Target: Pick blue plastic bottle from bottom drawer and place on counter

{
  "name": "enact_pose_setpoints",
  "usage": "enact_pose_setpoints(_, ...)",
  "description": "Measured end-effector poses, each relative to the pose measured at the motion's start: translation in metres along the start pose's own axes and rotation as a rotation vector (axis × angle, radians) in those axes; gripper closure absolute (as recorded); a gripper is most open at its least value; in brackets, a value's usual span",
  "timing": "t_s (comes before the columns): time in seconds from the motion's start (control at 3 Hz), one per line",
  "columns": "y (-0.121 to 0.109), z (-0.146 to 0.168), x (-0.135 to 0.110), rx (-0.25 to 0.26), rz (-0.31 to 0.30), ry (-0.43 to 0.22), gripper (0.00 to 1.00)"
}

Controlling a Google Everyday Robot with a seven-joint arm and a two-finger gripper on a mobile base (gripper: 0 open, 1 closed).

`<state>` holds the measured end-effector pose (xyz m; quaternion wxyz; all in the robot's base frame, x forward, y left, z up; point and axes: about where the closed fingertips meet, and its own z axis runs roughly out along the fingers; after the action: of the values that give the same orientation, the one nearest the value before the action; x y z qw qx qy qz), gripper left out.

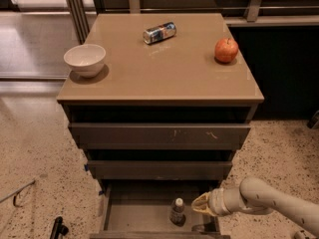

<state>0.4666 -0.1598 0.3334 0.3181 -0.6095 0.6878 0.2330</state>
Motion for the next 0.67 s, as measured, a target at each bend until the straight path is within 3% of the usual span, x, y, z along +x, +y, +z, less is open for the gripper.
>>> enact_pose_setpoints(0.33, 0.000, 0.015, 0.007, -0.022, 0.001, -0.004, 0.32)
enact_pose_setpoints(0.67, -0.001, 0.028, 0.012, -0.039, 0.000, -0.016, 0.31)
